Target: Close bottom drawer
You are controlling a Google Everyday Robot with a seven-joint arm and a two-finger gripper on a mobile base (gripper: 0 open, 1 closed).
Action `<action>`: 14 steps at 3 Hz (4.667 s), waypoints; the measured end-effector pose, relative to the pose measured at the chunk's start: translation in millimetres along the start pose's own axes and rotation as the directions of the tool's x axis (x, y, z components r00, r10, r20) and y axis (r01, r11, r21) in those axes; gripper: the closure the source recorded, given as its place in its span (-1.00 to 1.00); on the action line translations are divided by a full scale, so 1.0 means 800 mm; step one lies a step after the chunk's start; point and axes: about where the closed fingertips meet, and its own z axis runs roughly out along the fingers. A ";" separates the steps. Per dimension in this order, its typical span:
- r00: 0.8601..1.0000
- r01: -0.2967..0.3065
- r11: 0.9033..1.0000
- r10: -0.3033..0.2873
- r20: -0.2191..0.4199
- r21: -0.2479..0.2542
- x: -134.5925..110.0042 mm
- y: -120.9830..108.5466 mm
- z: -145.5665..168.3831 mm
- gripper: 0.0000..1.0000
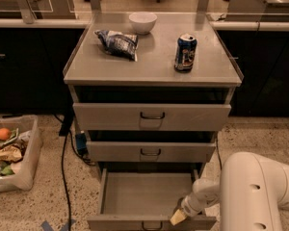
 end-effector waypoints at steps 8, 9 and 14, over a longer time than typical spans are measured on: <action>0.988 0.005 0.993 -0.023 0.154 0.117 0.044 0.040 -0.118 1.00; 0.988 0.006 0.994 -0.024 0.153 0.113 0.044 0.041 -0.118 1.00; 0.994 -0.032 0.988 0.015 0.110 0.152 0.042 -0.008 -0.028 1.00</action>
Offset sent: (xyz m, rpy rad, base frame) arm 0.0000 0.0000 0.0000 0.0000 0.0000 0.0000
